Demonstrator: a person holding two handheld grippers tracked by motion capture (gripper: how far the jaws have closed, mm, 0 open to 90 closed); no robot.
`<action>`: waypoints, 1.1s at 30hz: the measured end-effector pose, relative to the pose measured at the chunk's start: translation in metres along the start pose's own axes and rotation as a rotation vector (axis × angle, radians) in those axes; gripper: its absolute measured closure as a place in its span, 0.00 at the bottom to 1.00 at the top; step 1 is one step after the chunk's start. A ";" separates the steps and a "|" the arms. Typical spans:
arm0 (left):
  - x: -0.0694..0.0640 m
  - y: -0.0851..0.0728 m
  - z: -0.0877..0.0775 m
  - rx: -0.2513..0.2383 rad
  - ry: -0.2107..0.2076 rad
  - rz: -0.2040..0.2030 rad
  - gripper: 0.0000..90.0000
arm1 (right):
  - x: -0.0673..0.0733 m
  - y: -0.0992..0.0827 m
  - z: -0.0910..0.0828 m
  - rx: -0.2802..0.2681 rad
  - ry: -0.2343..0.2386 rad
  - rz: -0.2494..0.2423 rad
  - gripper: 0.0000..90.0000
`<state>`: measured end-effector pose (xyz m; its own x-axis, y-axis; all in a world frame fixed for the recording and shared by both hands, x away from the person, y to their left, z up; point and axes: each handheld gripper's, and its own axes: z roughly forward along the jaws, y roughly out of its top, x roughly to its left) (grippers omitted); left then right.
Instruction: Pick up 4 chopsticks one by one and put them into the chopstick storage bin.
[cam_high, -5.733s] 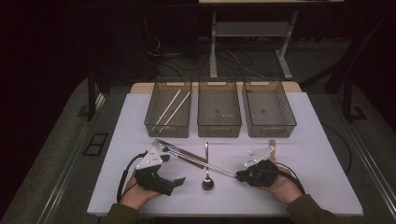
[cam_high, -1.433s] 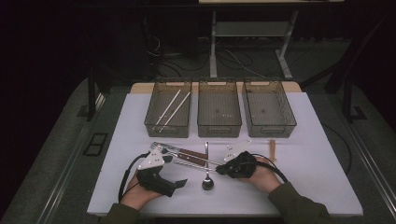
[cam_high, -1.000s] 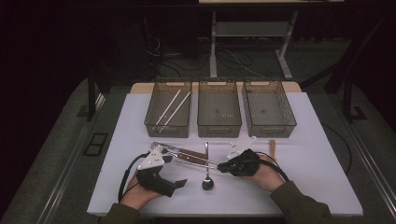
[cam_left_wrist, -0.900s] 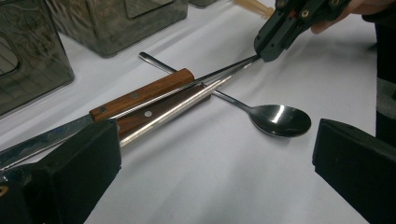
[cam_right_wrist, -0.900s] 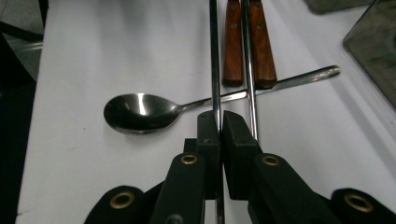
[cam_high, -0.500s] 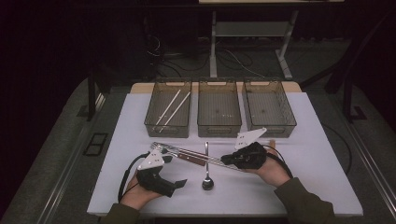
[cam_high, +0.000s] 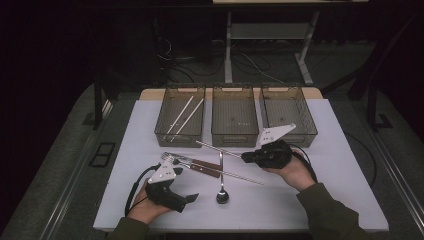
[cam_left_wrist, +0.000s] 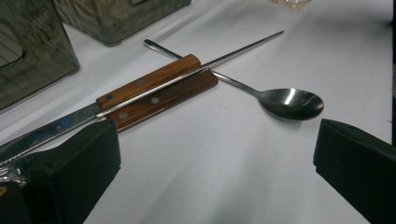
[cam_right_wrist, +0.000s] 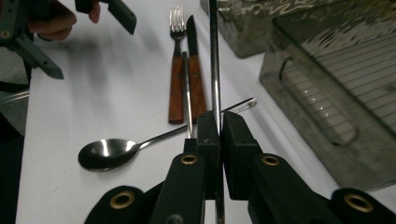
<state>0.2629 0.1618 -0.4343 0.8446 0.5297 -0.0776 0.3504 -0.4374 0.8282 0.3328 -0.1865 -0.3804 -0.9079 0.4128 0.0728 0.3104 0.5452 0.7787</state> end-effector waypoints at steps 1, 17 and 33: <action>0.001 0.000 0.000 -0.002 0.001 -0.005 0.00 | -0.002 0.003 -0.001 -0.002 -0.005 0.001 0.96; 0.006 0.002 0.008 0.005 -0.018 -0.006 0.00 | -0.025 0.049 0.004 0.013 -0.064 0.051 0.96; 0.005 0.003 0.009 0.005 -0.021 0.003 0.00 | -0.045 0.096 0.044 0.047 -0.128 0.111 0.95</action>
<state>0.2723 0.1564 -0.4374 0.8542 0.5127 -0.0869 0.3497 -0.4429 0.8256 0.4159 -0.1202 -0.3363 -0.8251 0.5600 0.0743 0.4218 0.5234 0.7404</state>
